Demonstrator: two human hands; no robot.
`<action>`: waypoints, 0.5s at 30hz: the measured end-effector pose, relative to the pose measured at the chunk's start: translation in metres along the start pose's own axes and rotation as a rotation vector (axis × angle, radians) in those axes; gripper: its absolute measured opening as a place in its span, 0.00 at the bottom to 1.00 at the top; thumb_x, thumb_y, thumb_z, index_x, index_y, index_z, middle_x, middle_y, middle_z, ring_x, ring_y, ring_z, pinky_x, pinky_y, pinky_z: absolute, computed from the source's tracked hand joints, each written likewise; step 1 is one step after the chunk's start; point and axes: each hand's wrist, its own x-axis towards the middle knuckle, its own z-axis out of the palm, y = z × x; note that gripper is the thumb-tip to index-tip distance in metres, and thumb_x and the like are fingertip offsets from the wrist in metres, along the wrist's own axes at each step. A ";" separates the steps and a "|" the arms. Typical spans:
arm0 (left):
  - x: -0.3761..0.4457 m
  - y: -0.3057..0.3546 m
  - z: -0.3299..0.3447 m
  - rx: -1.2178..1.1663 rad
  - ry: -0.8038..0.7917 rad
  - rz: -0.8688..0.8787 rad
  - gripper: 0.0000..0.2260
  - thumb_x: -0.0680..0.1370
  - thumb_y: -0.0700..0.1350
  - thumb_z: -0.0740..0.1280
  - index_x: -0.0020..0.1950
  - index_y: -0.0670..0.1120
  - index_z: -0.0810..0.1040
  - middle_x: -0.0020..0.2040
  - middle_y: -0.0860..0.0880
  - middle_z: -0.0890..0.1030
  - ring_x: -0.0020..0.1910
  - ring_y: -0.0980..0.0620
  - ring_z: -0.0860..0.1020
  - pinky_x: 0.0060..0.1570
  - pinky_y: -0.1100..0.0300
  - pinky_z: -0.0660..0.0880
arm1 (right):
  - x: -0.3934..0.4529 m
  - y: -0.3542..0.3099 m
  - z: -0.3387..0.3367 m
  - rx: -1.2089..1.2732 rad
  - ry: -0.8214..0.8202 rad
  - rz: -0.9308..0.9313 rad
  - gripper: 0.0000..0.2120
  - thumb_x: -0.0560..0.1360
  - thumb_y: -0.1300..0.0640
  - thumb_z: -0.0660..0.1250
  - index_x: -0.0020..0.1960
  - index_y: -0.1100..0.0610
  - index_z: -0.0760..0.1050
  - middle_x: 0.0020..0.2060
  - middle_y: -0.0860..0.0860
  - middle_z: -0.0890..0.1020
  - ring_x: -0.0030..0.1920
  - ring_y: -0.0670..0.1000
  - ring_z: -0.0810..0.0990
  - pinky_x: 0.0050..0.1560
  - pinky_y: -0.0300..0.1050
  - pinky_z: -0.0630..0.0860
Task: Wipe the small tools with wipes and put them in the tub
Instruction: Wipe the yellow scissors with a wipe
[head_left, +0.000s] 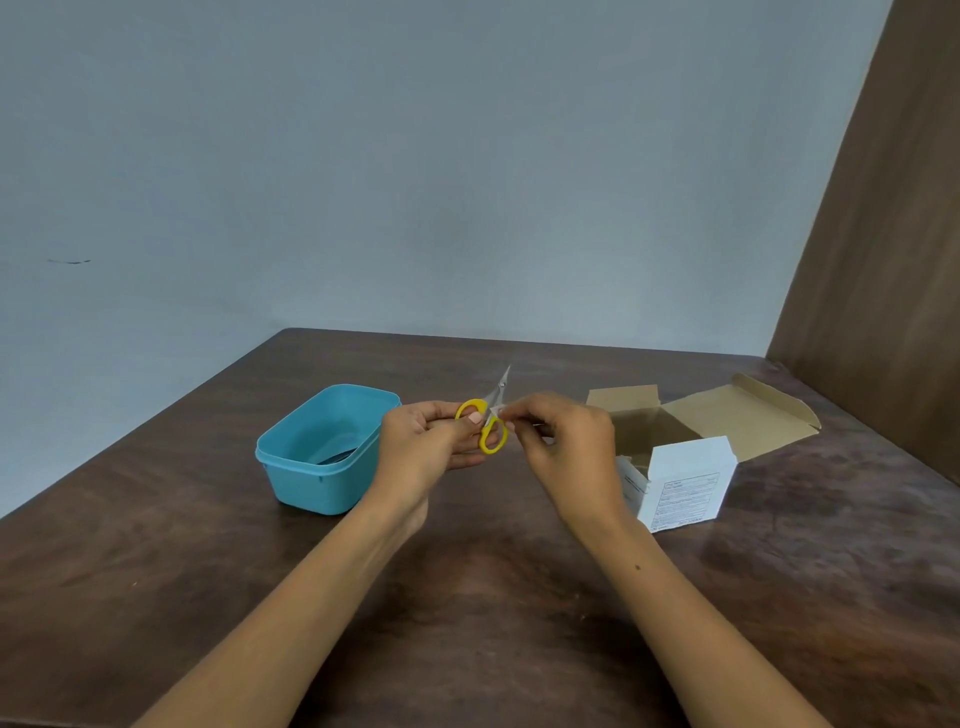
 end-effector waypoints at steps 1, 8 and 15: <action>0.000 0.000 -0.001 -0.002 0.018 0.005 0.01 0.75 0.37 0.69 0.43 0.41 0.79 0.34 0.46 0.85 0.35 0.51 0.85 0.34 0.61 0.81 | 0.000 0.000 -0.001 -0.004 -0.013 -0.007 0.10 0.68 0.68 0.70 0.41 0.54 0.82 0.37 0.47 0.85 0.37 0.46 0.81 0.38 0.48 0.79; 0.002 0.000 0.000 -0.002 0.044 0.005 0.02 0.75 0.36 0.69 0.43 0.41 0.80 0.33 0.47 0.85 0.34 0.51 0.84 0.34 0.61 0.81 | -0.002 -0.004 0.001 -0.079 -0.010 -0.041 0.07 0.68 0.63 0.68 0.40 0.52 0.82 0.37 0.47 0.85 0.36 0.49 0.82 0.35 0.51 0.79; 0.002 -0.001 -0.002 -0.011 0.074 0.034 0.02 0.75 0.35 0.68 0.45 0.39 0.80 0.38 0.45 0.85 0.35 0.50 0.84 0.34 0.61 0.81 | -0.001 -0.009 0.000 -0.052 -0.165 0.019 0.08 0.68 0.64 0.71 0.41 0.51 0.84 0.37 0.46 0.85 0.37 0.44 0.82 0.40 0.38 0.78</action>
